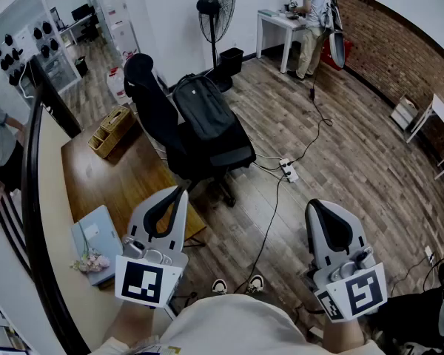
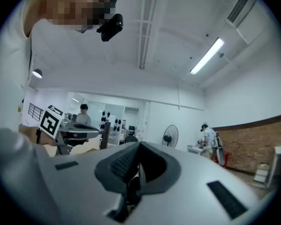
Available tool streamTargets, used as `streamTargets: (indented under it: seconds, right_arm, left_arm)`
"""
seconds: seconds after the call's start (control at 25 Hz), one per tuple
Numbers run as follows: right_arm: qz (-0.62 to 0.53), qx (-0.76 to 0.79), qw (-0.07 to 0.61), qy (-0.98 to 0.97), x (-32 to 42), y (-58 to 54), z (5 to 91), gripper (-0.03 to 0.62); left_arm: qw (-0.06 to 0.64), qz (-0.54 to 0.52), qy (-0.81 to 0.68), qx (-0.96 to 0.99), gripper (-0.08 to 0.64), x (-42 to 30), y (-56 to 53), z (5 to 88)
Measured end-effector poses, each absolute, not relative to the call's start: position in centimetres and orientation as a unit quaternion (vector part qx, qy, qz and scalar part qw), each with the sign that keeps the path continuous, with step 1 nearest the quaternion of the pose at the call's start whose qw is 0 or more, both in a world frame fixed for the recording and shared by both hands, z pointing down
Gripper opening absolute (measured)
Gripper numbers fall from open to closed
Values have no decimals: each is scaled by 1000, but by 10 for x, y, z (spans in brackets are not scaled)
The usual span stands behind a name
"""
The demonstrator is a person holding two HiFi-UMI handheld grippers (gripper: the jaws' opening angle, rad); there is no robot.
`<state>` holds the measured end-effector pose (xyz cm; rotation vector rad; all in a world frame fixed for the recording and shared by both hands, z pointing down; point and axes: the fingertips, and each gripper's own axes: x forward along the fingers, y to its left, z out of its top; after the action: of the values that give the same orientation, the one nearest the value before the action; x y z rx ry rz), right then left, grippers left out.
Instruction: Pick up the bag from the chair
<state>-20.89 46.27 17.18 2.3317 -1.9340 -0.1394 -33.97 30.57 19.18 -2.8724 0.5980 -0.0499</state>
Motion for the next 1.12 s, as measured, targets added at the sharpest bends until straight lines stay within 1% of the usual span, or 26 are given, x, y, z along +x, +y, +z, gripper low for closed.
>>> streamTargets:
  seconds: [0.36, 0.88, 0.96, 1.0, 1.04, 1.08, 1.12]
  right_arm:
    - [-50, 781, 35, -622, -184, 476, 169, 3]
    - [-40, 779, 38, -624, -145, 492, 183, 3]
    - [-44, 785, 28, -618, -133, 496, 182, 14]
    - [-45, 787, 22, -615, -126, 497, 181, 97]
    - [-45, 788, 17, -613, -119, 498, 181, 307]
    - [-46, 791, 15, -610, -111, 499, 181, 474]
    - [-51, 796, 18, -603, -103, 501, 181, 542]
  left_arm:
    - [97, -24, 196, -975, 3, -323, 315, 197]
    - [87, -25, 194, -977, 3, -285, 336, 204]
    - [81, -18, 192, -978, 3, -278, 340, 204]
    - [80, -17, 188, -979, 13, -273, 343, 205]
    - [79, -24, 181, -980, 109, -266, 346, 209]
    - [77, -31, 176, -981, 262, -259, 350, 213]
    - [77, -34, 177, -981, 352, -253, 352, 215]
